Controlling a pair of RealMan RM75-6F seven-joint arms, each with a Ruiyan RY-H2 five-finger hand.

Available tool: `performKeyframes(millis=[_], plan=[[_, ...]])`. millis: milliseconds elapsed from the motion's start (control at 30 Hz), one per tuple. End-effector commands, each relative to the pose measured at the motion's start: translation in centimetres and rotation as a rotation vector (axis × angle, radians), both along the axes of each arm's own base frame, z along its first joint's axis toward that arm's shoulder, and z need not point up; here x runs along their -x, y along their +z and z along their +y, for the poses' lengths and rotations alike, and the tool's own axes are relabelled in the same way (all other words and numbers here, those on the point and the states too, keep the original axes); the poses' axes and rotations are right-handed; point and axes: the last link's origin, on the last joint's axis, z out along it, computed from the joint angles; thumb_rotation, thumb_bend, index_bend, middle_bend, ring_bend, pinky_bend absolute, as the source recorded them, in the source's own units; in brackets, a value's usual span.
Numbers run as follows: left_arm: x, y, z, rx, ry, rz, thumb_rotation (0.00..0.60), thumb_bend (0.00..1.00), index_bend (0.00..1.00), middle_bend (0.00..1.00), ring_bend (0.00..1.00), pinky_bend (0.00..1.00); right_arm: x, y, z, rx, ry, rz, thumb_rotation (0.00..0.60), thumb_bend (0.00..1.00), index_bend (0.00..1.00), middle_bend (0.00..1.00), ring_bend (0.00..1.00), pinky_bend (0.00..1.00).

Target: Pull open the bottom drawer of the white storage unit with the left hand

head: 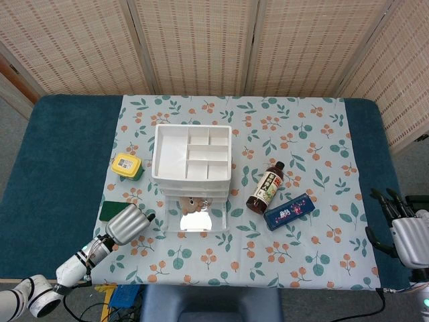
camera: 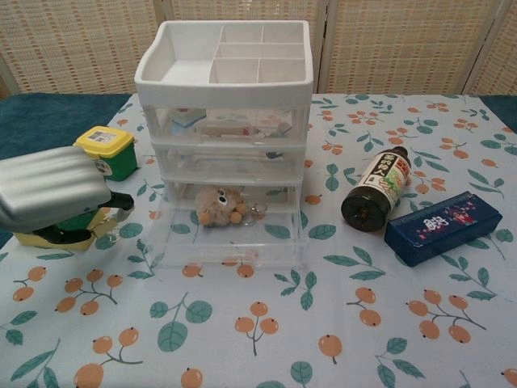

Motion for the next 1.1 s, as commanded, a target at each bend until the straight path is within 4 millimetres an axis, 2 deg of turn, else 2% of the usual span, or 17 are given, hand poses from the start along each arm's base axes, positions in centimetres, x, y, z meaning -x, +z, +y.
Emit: performKeyframes(millis=[33, 167, 300, 500, 600, 633, 733, 833, 967, 1100], plan=[[0.1, 0.0, -0.3, -0.012, 0.046, -0.002, 0.6, 0.27, 0.29, 0.94, 0.99, 1.0, 0.0, 0.0, 0.0, 0.001, -0.001, 0.0, 0.6, 0.41, 0.04, 0.18, 0.09, 0.2], [0.3, 0.7, -0.3, -0.053, 0.108, -0.037, 0.6, 0.27, 0.2, 0.92, 0.98, 1.0, 0.0, 0.1, 0.1, 0.003, -0.002, 0.0, 0.6, 0.41, 0.04, 0.18, 0.09, 0.2], [0.7, 1.8, -0.2, -0.102, 0.252, -0.166, 0.6, 0.27, 0.19, 0.88, 0.93, 1.0, 0.2, 0.0, 0.0, -0.004, -0.008, 0.002, 0.6, 0.41, 0.04, 0.18, 0.09, 0.2], [2.6, 4.4, -0.5, -0.244, 0.481, -0.374, 0.6, 0.27, 0.19, 0.77, 0.78, 1.0, 0.5, -0.3, -0.2, -0.02, -0.024, -0.003, 0.6, 0.41, 0.04, 0.18, 0.09, 0.2], [3.9, 6.0, -0.9, -0.323, 0.553, -0.428, 0.6, 0.27, 0.19, 0.71, 0.69, 0.94, 0.5, -0.5, -0.3, -0.035, -0.023, -0.003, 0.6, 0.41, 0.04, 0.18, 0.09, 0.2], [4.3, 6.4, -1.1, -0.345, 0.572, -0.444, 0.6, 0.27, 0.19, 0.68, 0.65, 0.89, 0.5, -0.6, -0.3, -0.042, -0.023, -0.003, 0.6, 0.41, 0.04, 0.18, 0.09, 0.2], [5.2, 7.3, -2.1, -0.388, 0.631, -0.504, 0.6, 0.27, 0.19, 0.61, 0.58, 0.78, 0.4, -1.0, -0.4, -0.059, -0.02, -0.014, 0.6, 0.41, 0.04, 0.18, 0.09, 0.2], [5.7, 8.1, -3.5, -0.405, 0.648, -0.53, 0.6, 0.27, 0.19, 0.57, 0.53, 0.73, 0.3, -1.2, -0.3, -0.07, -0.015, -0.017, 0.6, 0.41, 0.04, 0.18, 0.09, 0.2], [5.6, 9.0, -5.5, -0.43, 0.651, -0.563, 0.6, 0.27, 0.19, 0.56, 0.52, 0.68, 0.1, -1.4, -0.3, -0.078, -0.009, -0.016, 0.6, 0.42, 0.04, 0.18, 0.09, 0.2], [5.2, 9.6, -7.0, -0.464, 0.64, -0.624, 0.6, 0.27, 0.19, 0.56, 0.52, 0.68, -0.2, -1.6, -0.3, -0.075, 0.006, -0.025, 0.6, 0.42, 0.04, 0.18, 0.09, 0.2]])
